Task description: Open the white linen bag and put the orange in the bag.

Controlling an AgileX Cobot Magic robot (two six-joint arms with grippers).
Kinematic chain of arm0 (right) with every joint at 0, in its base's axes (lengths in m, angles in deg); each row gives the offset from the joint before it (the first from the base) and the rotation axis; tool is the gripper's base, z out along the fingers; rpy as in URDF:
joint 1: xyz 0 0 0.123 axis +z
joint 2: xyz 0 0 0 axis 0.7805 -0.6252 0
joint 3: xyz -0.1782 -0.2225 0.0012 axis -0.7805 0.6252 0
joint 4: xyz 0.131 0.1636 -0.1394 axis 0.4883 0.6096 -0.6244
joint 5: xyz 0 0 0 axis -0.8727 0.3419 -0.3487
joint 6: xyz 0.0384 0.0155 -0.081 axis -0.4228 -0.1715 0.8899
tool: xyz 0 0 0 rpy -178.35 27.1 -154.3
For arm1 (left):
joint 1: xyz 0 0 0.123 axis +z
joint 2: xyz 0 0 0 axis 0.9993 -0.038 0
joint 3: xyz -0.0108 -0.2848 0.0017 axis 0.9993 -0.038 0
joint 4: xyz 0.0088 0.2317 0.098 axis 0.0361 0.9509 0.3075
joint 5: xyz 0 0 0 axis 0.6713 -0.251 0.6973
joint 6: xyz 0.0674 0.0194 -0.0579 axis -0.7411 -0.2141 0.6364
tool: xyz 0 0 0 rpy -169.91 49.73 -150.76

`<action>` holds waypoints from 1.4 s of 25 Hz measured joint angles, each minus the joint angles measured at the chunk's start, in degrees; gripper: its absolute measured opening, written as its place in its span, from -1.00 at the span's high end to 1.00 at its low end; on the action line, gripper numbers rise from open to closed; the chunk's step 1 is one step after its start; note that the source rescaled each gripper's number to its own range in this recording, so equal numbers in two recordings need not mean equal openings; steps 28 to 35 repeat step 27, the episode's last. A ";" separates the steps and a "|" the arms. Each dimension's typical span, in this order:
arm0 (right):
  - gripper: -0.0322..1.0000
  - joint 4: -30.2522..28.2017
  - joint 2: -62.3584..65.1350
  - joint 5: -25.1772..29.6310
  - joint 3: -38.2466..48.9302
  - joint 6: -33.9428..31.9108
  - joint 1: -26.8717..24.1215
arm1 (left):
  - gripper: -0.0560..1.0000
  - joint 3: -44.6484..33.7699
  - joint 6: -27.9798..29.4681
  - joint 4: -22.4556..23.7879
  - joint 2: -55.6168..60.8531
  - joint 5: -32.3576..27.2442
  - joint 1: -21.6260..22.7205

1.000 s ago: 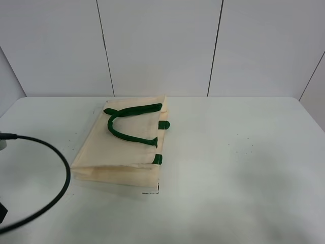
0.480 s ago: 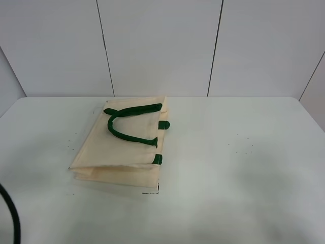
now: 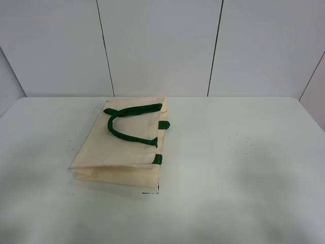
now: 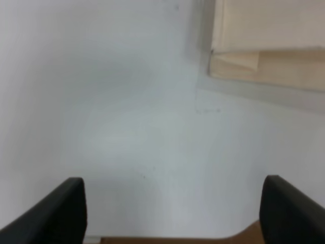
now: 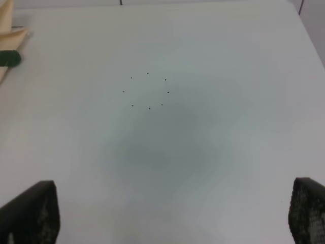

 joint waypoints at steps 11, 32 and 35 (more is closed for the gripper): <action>-1.00 0.00 0.00 0.00 0.00 0.00 0.00 | -0.74 0.00 0.00 0.00 7.74 -0.01 -2.08; -1.00 0.00 0.00 0.00 0.00 0.00 0.00 | -0.74 0.00 0.00 -1.04 7.74 -0.01 -2.08; -1.00 0.00 0.00 0.00 0.00 0.00 0.00 | -0.74 0.00 0.00 -1.04 7.74 -0.01 -2.08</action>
